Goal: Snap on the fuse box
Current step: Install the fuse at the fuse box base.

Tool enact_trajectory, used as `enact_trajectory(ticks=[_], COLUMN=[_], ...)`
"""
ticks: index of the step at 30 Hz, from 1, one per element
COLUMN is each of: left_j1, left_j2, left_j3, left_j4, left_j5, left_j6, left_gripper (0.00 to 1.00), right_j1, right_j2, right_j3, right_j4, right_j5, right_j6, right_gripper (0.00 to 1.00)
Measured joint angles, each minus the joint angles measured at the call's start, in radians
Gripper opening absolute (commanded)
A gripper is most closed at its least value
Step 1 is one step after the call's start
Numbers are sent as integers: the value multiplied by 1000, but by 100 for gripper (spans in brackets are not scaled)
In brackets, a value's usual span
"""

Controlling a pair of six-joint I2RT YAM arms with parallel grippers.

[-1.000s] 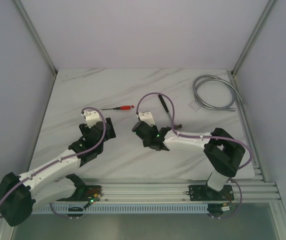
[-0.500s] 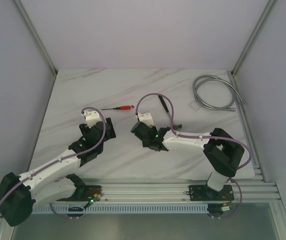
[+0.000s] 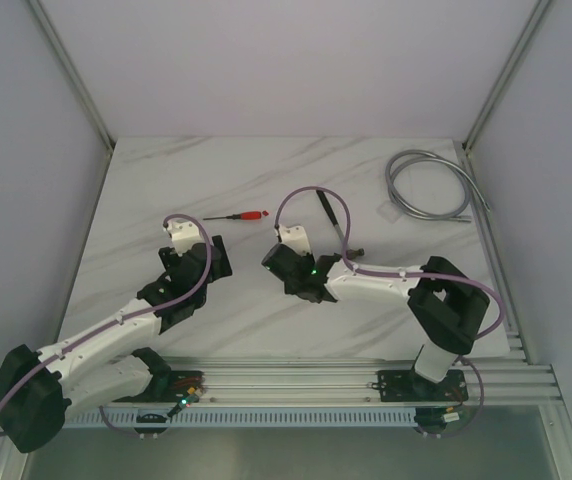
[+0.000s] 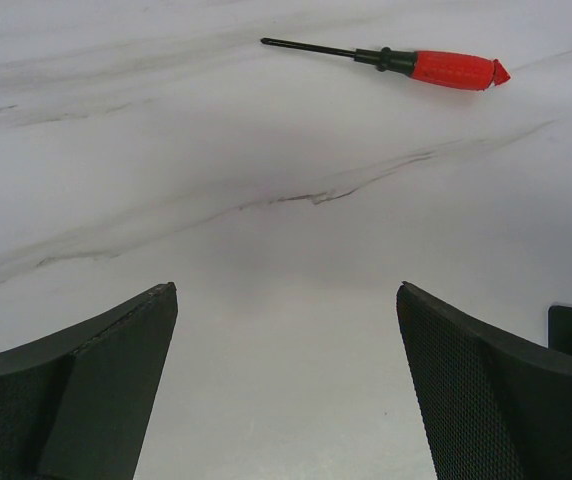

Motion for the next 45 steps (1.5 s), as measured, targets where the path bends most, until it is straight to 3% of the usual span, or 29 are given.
enact_trajectory(ticks=[19, 45], left_j1=[0, 1], left_j2=[0, 0], left_j3=[0, 0], left_j4=[0, 0], left_j5=[11, 18], left_j6=[0, 0], left_gripper=[100, 100], right_j1=[-75, -124], right_j2=[-34, 6], right_j3=[61, 108], right_j4=[-84, -130], right_j5=[-125, -197], right_j6=[72, 88], right_gripper=[31, 23])
